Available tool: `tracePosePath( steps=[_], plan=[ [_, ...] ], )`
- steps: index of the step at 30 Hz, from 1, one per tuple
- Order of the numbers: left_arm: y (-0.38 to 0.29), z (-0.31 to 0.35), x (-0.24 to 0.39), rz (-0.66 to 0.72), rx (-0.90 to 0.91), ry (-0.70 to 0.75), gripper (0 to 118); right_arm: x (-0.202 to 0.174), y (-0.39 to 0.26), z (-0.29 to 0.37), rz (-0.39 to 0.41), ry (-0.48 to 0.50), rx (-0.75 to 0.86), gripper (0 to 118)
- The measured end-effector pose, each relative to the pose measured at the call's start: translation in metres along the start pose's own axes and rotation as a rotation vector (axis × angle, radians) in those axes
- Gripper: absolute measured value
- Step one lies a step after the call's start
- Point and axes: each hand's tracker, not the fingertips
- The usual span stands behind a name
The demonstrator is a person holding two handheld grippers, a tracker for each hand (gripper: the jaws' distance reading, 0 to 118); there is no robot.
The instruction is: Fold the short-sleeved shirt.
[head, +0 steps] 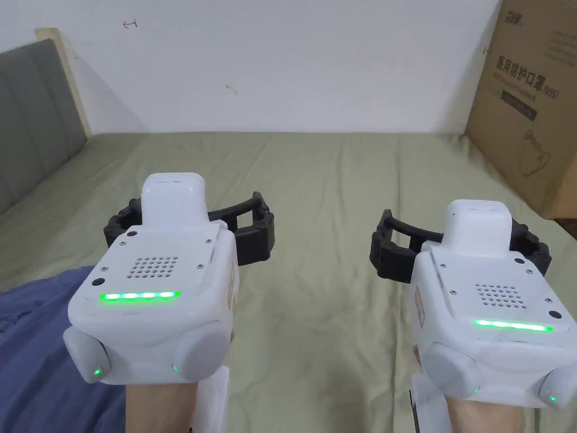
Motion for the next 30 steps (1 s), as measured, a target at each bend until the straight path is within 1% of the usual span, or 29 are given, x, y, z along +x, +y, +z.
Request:
tracePosePath(
  steps=[5, 10, 16, 19, 22, 30],
  plan=[
    [-0.0025, 0.0022, 0.0015, -0.028, 0.010, 0.022, 112, 0.0001, -0.0002, -0.0003, 0.010, -0.005, -0.003, 118],
    [-0.0022, 0.0020, 0.0021, -0.023, 0.003, 0.011, 112, -0.0017, 0.0008, 0.0006, 0.055, -0.007, 0.017, 118],
    [-0.0024, 0.0011, 0.0022, -0.028, -0.002, 0.013, 112, -0.0008, 0.0015, 0.0003, 0.027, 0.006, 0.003, 118],
    [-0.0028, -0.0010, 0.0018, -0.043, -0.006, 0.018, 112, -0.0003, 0.0012, 0.0003, 0.032, -0.002, 0.007, 118],
    [-0.0019, -0.0017, 0.0004, -0.030, -0.009, 0.017, 112, 0.0029, 0.0012, 0.0008, 0.025, 0.023, 0.004, 118],
    [-0.0005, -0.0010, 0.0011, -0.030, -0.007, 0.014, 112, 0.0022, 0.0016, 0.0003, 0.018, 0.021, -0.004, 118]
  ],
)
